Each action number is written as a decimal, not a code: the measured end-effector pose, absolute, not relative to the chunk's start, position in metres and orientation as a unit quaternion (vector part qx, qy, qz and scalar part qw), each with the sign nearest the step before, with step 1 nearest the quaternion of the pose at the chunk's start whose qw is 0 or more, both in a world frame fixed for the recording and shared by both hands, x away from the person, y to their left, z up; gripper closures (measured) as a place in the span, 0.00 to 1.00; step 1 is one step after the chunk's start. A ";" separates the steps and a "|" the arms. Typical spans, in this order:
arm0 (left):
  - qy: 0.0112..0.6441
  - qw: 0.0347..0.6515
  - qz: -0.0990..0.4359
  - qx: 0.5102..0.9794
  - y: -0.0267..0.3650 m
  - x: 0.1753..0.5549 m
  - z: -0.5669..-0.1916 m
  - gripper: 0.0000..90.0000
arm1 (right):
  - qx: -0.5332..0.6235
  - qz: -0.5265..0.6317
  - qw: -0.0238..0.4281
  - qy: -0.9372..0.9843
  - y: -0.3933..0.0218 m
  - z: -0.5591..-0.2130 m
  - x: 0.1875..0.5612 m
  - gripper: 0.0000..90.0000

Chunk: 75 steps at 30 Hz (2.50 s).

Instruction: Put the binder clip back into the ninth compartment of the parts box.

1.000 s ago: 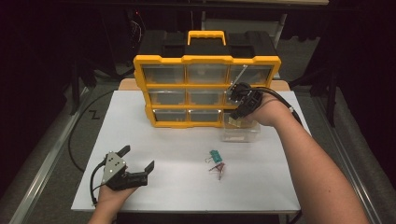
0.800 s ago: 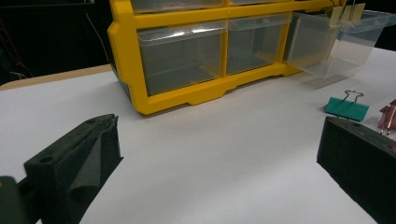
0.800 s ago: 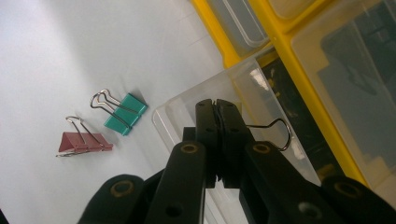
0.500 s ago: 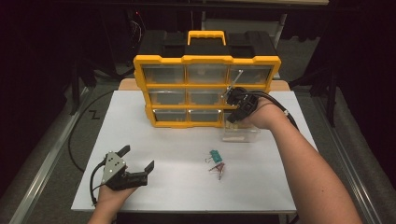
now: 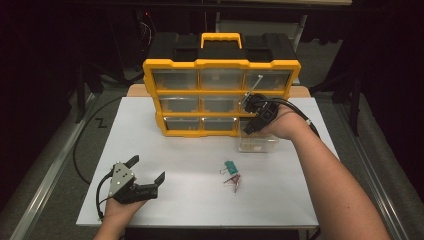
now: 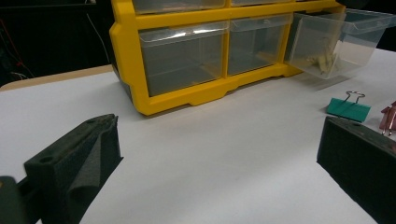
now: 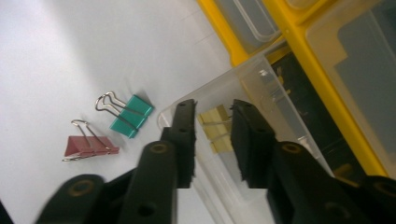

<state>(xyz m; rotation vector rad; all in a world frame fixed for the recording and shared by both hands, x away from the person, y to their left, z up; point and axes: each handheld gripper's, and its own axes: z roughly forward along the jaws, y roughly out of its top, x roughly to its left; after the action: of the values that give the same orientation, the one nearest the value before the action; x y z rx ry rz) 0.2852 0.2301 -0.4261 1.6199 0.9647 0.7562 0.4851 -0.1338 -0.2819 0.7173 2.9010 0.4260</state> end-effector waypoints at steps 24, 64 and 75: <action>0.402 0.527 0.317 0.679 0.229 0.285 -0.426 0.00 | 0.224 0.126 0.052 0.965 -0.146 -0.281 0.444 0.68; 0.397 0.524 0.316 0.683 0.227 0.285 -0.427 0.00 | 0.216 0.114 0.024 0.969 -0.159 -0.328 0.411 0.58; 0.397 0.525 0.316 0.683 0.227 0.285 -0.427 0.00 | 0.215 0.103 0.014 0.971 -0.157 -0.348 0.404 0.52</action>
<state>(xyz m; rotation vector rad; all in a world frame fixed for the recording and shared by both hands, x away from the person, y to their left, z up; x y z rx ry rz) 0.2847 0.2271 -0.4265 1.6339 0.9499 0.7560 0.4039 -0.1569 -0.3483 0.6683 3.0250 0.3196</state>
